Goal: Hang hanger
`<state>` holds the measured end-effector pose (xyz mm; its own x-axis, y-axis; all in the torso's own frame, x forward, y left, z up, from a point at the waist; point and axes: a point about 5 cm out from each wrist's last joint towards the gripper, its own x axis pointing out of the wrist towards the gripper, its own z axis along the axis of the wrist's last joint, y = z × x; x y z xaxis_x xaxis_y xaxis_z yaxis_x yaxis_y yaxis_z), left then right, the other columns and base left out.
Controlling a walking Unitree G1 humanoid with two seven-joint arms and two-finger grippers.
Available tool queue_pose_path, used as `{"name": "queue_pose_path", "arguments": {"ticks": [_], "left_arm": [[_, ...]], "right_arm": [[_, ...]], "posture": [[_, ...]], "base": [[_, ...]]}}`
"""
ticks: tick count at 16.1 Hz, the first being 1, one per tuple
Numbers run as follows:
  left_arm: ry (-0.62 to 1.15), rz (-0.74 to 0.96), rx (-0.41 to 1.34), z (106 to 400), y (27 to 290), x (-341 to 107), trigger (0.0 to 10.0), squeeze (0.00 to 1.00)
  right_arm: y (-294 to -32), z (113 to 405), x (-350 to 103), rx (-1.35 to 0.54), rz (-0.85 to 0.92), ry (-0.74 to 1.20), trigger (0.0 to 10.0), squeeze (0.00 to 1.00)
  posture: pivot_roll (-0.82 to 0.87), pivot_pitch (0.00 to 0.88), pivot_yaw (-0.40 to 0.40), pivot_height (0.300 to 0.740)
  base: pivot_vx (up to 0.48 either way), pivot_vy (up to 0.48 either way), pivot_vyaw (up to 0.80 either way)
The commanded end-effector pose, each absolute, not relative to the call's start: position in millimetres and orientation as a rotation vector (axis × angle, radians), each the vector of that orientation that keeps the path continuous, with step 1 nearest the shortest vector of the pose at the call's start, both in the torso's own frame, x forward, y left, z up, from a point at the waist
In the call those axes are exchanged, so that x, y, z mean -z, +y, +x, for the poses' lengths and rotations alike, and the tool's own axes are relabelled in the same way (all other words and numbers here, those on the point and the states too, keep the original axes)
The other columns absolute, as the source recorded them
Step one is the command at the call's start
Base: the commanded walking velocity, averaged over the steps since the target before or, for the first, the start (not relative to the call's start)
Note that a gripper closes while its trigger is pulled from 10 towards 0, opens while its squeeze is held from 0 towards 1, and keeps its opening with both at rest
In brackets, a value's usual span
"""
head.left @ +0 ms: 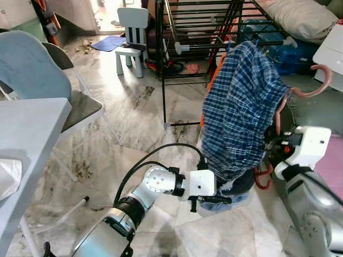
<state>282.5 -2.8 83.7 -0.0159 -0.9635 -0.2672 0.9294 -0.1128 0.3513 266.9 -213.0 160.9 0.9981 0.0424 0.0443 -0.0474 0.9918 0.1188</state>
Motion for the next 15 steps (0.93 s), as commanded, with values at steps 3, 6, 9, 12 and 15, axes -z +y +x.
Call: {"name": "queue_pose_path", "arguments": {"ticks": [3, 6, 9, 12, 15], "left_arm": [[-0.109, 0.43, 1.597, 283.4, -5.9, -91.0, 10.0, 1.0], [-0.172, 0.38, 1.535, 288.5, -4.4, -100.3, 10.0, 1.0], [-0.15, 0.342, 1.52, 289.9, -1.0, -99.6, 10.0, 1.0], [0.012, 0.316, 1.687, 279.9, 3.1, -86.7, 10.0, 1.0], [0.0, 0.268, 1.669, 289.3, 5.0, -99.9, 10.0, 1.0]], "right_arm": [[-217.1, 263.5, -156.1, -0.025, 0.028, -0.051, 10.0, 0.0], [-228.2, 263.2, -148.3, 0.03, -0.02, -0.032, 10.0, 0.0], [-237.4, 266.3, -152.7, 0.104, -0.109, -0.068, 10.0, 0.0], [-242.1, 267.3, -150.3, 0.102, -0.2, -0.067, 10.0, 0.0], [-244.3, 260.1, -151.1, 0.037, -0.275, -0.093, 10.0, 0.0]], "posture": [[-0.08, 0.0, -0.005, 0.74], [-0.07, 0.0, -0.003, 0.74], [-0.07, 0.0, 0.003, 0.74], [-0.07, 0.0, 0.002, 0.74], [-0.07, 0.0, 0.002, 0.74]], "base": [[0.0, 0.0, 0.0], [0.0, 0.0, 0.0], [0.0, 0.0, 0.0], [0.0, 0.0, 0.0], [0.0, 0.0, 0.0]]}}
